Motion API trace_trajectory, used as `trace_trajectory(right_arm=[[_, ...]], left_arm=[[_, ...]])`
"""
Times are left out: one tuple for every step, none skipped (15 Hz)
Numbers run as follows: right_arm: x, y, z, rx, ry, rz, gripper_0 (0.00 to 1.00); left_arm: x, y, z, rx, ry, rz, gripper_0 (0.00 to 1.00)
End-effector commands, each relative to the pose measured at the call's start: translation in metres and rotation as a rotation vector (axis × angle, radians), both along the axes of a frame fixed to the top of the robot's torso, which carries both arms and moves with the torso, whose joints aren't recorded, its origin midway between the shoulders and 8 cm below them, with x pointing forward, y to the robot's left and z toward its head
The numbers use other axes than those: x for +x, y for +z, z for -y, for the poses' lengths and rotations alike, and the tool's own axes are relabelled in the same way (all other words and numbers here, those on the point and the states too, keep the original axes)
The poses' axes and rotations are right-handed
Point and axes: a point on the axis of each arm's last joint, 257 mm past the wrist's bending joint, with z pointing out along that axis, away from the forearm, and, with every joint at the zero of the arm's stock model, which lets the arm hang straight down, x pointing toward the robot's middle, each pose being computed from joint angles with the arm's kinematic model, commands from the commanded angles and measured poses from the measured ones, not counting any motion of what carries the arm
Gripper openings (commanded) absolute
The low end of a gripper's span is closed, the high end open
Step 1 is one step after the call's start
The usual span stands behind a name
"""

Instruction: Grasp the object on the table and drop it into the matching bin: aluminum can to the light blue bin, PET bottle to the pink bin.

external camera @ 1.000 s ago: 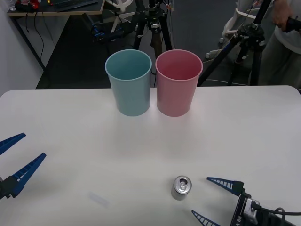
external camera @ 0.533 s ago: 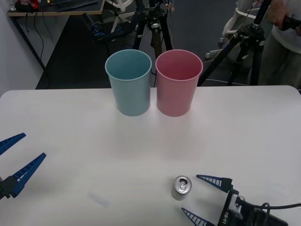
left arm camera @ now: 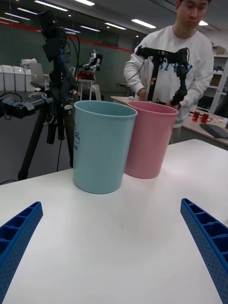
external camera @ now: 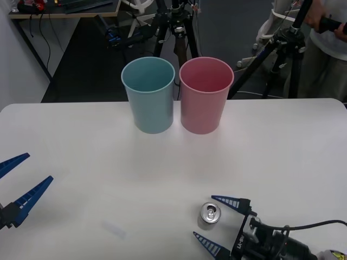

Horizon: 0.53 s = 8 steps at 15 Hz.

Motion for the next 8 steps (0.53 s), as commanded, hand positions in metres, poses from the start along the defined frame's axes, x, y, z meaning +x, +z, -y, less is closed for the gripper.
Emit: trace_trajectory(right_arm=[[0.007, 0.0, -0.011, -0.003, -0.003, 0.003, 1.0], [0.009, 0.001, -0.014, -0.004, -0.005, 0.005, 1.0], [0.01, 0.0, -0.017, -0.007, -0.007, 0.003, 1.0], [0.012, 0.0, -0.019, -0.007, -0.007, 0.005, 1.0], [0.012, 0.0, -0.02, -0.007, -0.009, 0.003, 1.0], [0.012, 0.0, -0.022, -0.005, -0.008, 0.002, 1.0], [0.011, -0.001, -0.022, -0.005, -0.007, 0.0, 1.0], [0.011, 0.0, -0.023, -0.006, -0.005, 0.003, 1.0]], left_arm=[[0.0, 0.0, 0.0, 0.0, 0.0, 0.0, 1.0], [0.0, 0.0, 0.0, 0.0, 0.0, 0.0, 1.0], [0.0, 0.0, 0.0, 0.0, 0.0, 0.0, 1.0], [0.0, 0.0, 0.0, 0.0, 0.0, 0.0, 1.0], [0.0, 0.0, 0.0, 0.0, 0.0, 0.0, 1.0], [0.0, 0.0, 0.0, 0.0, 0.0, 0.0, 1.0], [0.0, 0.0, 0.0, 0.0, 0.0, 0.0, 1.0], [0.0, 0.0, 0.0, 0.0, 0.0, 0.0, 1.0]])
